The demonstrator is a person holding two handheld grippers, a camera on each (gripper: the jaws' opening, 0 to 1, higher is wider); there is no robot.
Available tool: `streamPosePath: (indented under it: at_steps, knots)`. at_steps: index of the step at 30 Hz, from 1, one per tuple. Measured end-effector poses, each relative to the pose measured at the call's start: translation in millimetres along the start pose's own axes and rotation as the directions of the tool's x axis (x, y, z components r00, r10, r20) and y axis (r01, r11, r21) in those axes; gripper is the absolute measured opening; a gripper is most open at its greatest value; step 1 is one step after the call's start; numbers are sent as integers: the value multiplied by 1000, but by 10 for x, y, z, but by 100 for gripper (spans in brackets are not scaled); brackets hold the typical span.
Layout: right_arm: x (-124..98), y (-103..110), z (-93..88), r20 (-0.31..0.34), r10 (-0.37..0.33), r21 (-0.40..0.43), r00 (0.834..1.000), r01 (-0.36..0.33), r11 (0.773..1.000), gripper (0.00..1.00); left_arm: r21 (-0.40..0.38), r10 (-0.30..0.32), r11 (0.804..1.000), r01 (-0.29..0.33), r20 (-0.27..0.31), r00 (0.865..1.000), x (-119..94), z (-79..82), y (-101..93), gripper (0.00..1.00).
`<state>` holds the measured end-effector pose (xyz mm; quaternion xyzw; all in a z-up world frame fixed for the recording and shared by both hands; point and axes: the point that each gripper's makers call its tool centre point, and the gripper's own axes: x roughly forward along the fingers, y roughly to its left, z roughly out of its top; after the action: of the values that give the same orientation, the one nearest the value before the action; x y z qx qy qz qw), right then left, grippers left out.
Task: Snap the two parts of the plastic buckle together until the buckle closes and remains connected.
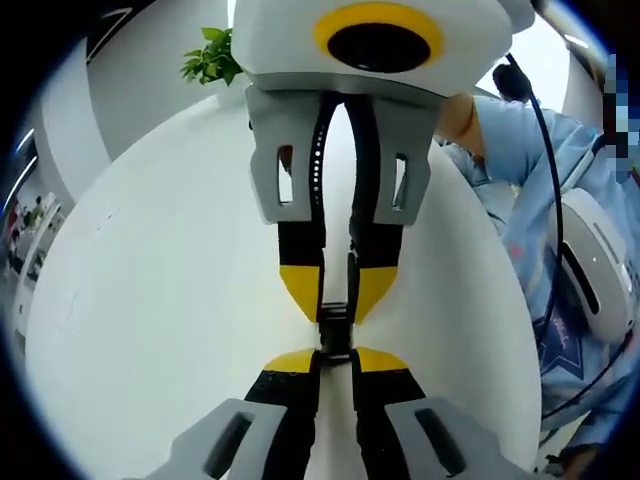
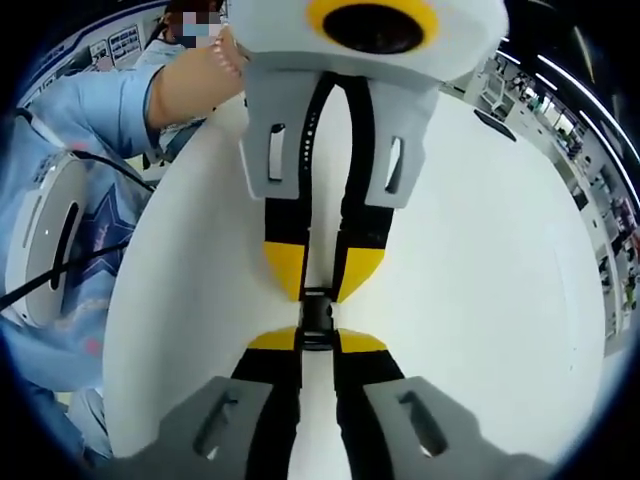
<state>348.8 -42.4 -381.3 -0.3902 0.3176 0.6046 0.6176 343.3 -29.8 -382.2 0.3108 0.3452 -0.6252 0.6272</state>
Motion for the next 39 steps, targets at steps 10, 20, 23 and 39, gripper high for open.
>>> streamPosePath:
  at_steps: [10, 20, 23, 39]
  knots:
    - [3, -102, -31, 10, -15, 13, 1000, 15, 1000, 10, -2, 15, 1000, -15, 6, 1000, 9, 11, 91, 11]
    - [23, -201, -28, 29, -35, 21, 999, 35, 999, 10, -16, 26, 1000, -26, 16, 1000, 10, -2, 186, 11]
    - [25, -221, -36, 27, -45, 12, 999, 45, 999, 10, -18, 29, 999, -29, 13, 999, 13, 6, 221, 11]
    - [42, -431, -25, 48, -73, 20, 996, 72, 997, 10, -43, 44, 998, -43, 15, 999, -25, -14, 479, 11]
